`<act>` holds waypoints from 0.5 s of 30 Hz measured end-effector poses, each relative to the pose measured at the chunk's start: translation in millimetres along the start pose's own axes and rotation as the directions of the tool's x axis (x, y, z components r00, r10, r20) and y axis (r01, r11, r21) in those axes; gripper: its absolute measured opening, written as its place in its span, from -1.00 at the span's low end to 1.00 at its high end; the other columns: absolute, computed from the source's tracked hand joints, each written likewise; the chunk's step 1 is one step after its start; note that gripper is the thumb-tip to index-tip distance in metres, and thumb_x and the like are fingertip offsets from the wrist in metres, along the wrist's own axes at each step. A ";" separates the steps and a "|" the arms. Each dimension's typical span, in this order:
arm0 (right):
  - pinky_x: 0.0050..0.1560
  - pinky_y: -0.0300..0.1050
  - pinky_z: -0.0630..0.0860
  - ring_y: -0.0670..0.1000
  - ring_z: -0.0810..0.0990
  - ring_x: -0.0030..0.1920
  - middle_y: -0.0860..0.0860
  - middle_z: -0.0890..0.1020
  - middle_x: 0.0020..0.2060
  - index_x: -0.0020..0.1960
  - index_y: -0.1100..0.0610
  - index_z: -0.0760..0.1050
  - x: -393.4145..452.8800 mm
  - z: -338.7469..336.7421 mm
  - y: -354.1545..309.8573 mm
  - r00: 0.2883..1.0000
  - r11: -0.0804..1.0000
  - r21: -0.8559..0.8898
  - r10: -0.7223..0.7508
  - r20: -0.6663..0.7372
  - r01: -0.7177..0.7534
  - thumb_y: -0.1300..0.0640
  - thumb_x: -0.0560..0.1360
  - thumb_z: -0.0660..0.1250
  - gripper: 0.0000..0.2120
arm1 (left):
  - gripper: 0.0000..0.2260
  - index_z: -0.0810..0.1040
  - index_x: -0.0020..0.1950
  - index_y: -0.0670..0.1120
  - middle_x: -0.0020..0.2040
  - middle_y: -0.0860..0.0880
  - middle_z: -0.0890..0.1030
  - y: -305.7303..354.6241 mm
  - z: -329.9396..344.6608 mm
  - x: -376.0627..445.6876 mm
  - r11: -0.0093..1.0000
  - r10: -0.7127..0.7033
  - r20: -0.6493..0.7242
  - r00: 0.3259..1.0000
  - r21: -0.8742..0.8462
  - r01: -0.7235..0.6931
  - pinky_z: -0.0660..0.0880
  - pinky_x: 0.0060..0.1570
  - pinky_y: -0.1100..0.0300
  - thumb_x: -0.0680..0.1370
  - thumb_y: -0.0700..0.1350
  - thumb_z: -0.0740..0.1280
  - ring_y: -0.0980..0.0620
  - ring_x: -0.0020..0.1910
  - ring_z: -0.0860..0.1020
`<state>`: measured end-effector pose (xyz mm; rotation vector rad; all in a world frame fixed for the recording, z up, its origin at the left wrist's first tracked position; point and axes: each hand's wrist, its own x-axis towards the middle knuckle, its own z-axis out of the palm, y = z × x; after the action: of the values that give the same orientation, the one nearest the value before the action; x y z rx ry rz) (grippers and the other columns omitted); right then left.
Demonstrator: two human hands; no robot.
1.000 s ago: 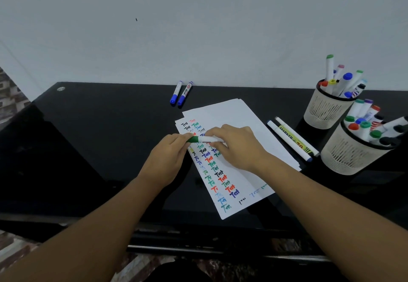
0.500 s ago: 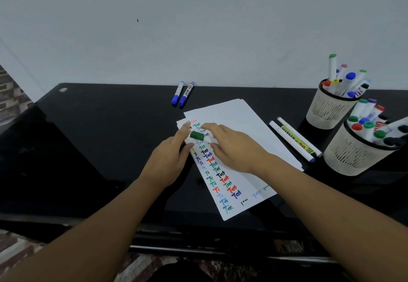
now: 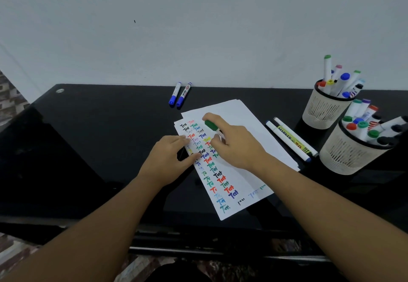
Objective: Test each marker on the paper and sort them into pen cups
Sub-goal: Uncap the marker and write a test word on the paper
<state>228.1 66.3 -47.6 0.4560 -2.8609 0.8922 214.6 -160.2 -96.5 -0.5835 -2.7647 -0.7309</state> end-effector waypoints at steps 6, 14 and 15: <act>-0.45 -0.18 0.47 -0.07 0.57 -0.41 -0.13 0.62 -0.19 0.45 -0.28 0.20 -8.5 2.5 4.9 0.999 0.999 -0.014 0.034 0.018 -0.034 0.03 0.67 0.17 -0.60 | -0.41 0.55 0.41 -0.04 0.40 0.02 0.53 0.9 -0.4 0.2 1.000 -0.001 0.008 1.000 -0.001 0.001 0.40 0.38 0.08 0.52 0.29 0.37 0.10 0.40 0.40; 0.06 -0.06 0.59 0.02 0.66 -0.02 -0.01 0.61 0.05 0.40 -0.16 0.47 -13.8 -4.9 13.8 0.985 0.971 0.175 0.153 0.073 -0.164 0.17 0.72 0.08 -0.62 | -0.35 0.46 0.49 0.00 0.42 0.06 0.49 -4.4 0.0 1.3 1.000 -0.003 0.063 0.998 0.015 0.002 0.38 0.40 0.02 0.52 0.36 0.31 0.10 0.42 0.35; 0.09 -0.08 0.58 -0.01 0.66 0.01 -0.03 0.61 0.10 0.36 -0.14 0.51 -16.0 -7.7 16.3 0.981 0.961 0.202 0.180 0.071 -0.191 0.16 0.71 0.10 -0.64 | -0.33 0.43 0.51 0.02 0.43 0.07 0.46 -4.8 -0.1 1.4 1.000 -0.004 0.091 0.996 0.025 0.002 0.37 0.41 0.01 0.53 0.38 0.29 0.09 0.43 0.32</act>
<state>238.3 87.5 -53.2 0.2334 -2.9064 1.2376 211.3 -163.6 -98.1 -0.6221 -2.8542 -0.6854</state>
